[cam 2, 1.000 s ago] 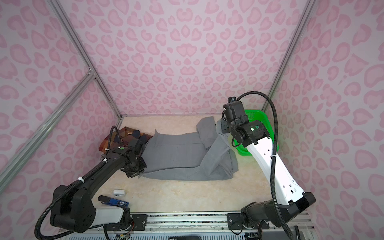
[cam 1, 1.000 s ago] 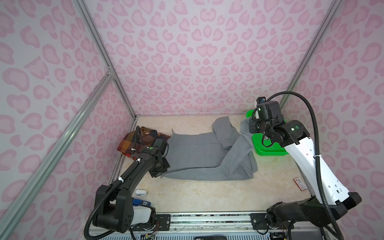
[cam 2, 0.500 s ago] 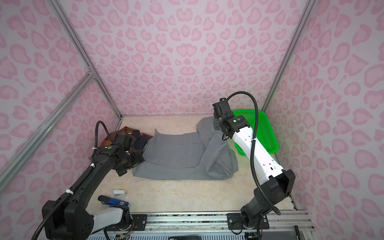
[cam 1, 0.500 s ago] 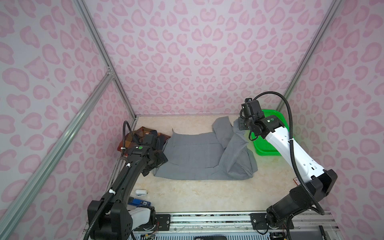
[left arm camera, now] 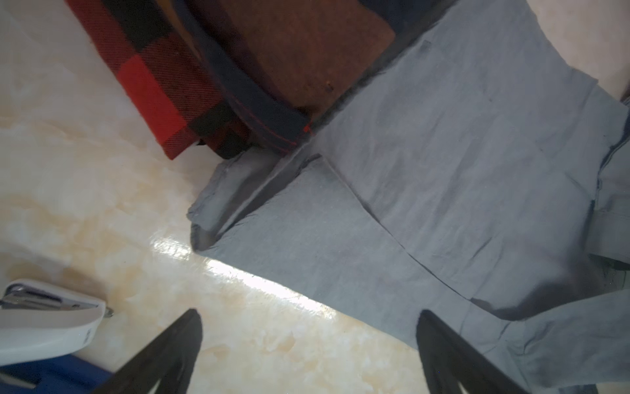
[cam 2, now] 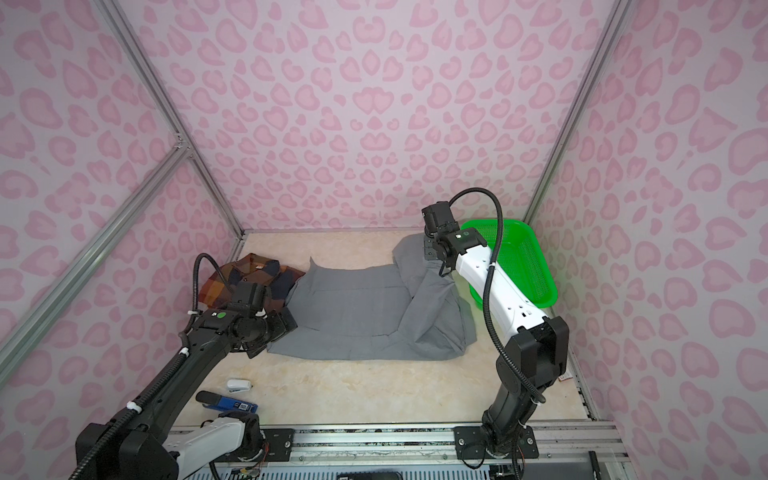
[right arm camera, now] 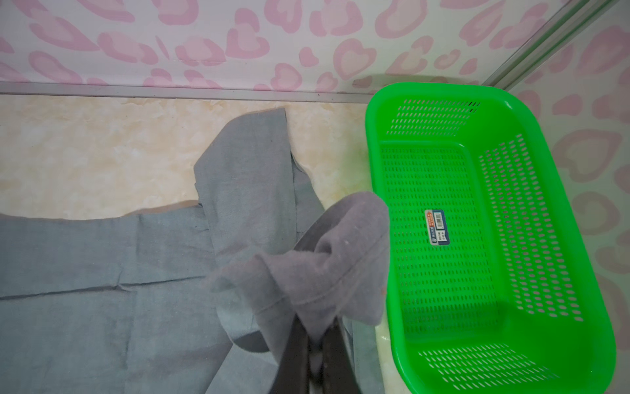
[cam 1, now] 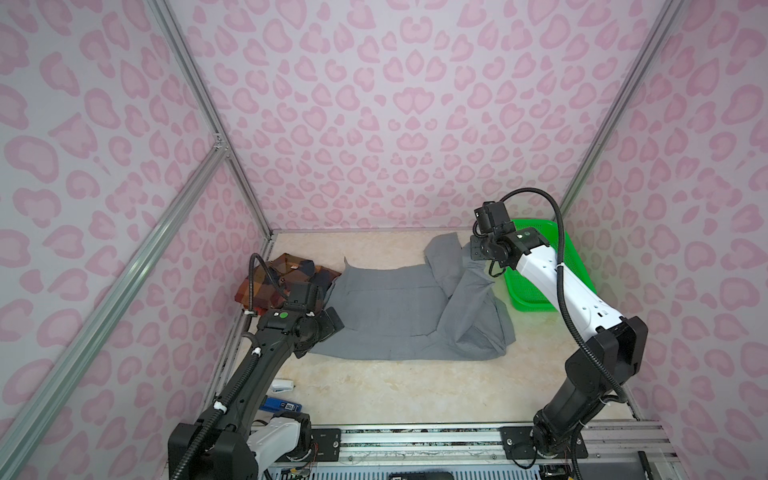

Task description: Fold and stack the long sleeve shirts

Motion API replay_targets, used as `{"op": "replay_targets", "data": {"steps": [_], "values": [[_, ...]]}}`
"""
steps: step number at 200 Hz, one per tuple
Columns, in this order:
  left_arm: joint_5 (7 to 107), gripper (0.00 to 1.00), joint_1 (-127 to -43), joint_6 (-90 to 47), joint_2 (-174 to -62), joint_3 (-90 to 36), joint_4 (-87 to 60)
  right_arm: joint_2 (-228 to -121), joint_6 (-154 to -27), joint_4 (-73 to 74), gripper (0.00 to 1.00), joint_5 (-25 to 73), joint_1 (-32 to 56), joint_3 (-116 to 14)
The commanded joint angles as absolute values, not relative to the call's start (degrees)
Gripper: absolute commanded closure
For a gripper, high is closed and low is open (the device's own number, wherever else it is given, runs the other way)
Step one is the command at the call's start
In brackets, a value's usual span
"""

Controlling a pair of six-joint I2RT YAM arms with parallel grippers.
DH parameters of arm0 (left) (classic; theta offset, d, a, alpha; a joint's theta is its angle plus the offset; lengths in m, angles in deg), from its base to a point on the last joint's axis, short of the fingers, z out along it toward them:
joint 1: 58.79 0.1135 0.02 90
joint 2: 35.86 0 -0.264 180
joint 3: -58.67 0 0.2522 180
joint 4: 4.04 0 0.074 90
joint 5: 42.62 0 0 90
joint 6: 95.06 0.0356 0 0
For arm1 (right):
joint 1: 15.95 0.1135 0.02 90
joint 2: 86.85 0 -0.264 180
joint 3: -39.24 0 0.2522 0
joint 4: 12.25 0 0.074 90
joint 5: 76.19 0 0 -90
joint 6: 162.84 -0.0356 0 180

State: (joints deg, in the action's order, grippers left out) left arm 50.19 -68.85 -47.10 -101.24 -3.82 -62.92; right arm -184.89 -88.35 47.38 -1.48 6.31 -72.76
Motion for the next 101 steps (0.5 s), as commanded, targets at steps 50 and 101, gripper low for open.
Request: {"op": "replay_targets", "data": {"steps": [50, 101], "values": [[50.02, 0.01, -71.70, -49.99, -109.65, -0.35, -54.26, -182.26, -91.68, 52.06, 0.46, 7.75, 6.37, -74.69], [50.29, 0.01, -72.23, -50.42, -114.01, 2.53, -50.46, -164.61, -99.03, 45.20, 0.42, 10.37, 7.70, -47.84]]}}
